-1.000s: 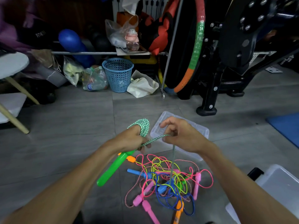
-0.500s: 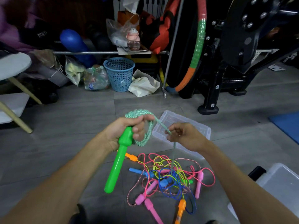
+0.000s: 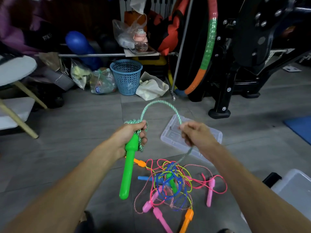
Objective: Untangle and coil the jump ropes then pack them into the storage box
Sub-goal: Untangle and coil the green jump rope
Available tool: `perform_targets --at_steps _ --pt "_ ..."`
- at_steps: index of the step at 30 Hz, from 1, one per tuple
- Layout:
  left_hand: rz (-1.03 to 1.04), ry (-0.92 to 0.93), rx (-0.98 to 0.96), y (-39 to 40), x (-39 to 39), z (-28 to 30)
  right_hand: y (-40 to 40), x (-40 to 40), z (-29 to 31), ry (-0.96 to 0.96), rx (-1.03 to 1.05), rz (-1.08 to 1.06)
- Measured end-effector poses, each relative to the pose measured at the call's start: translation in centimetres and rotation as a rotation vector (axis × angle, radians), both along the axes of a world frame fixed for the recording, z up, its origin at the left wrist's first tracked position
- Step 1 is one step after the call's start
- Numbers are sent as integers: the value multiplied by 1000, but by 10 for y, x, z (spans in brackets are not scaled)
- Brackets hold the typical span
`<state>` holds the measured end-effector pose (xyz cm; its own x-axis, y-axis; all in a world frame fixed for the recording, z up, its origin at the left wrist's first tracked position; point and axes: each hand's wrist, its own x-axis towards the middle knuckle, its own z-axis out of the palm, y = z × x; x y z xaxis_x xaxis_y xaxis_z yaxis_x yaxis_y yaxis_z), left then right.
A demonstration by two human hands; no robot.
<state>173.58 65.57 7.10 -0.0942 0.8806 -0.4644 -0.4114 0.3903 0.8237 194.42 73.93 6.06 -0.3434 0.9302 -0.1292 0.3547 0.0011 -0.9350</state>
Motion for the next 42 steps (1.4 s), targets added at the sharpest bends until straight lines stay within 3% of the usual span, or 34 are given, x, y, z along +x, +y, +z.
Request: perform_targets --at_steps 2,5,7,11,14,20,24,25,28,31,33,39,42 --pt "-11 -99 50 -2 1 2 2 3 -14 -403 166 -2" --pt "21 -261 140 -2 -2 9 -1 -3 -20 -453 203 25" --pt "89 -294 196 0 -2 9 -8 -6 -16 -595 318 185" --pt "177 -294 273 3 3 6 -25 -14 -12 -499 323 554" --pt "194 -181 302 6 12 3 -34 -23 -3 -367 270 587" --pt "0 579 360 5 23 -17 -39 -26 6 -152 84 512" --pt "-303 1263 254 6 15 -27 -36 -22 6 -48 60 451" --pt "-384 1237 216 5 14 -24 -34 -20 6 -36 62 427" --pt "-559 882 162 4 13 -11 -27 -14 4 -1 83 350" --pt "-592 605 166 0 12 2 -20 -11 2 -46 181 318" --pt "-608 521 203 -1 8 1 -19 -12 -5 -155 319 320" --pt "-360 213 371 0 12 5 -18 -14 -26 -410 678 291" --pt "-329 89 392 -2 10 11 -12 -11 -37 -524 552 258"
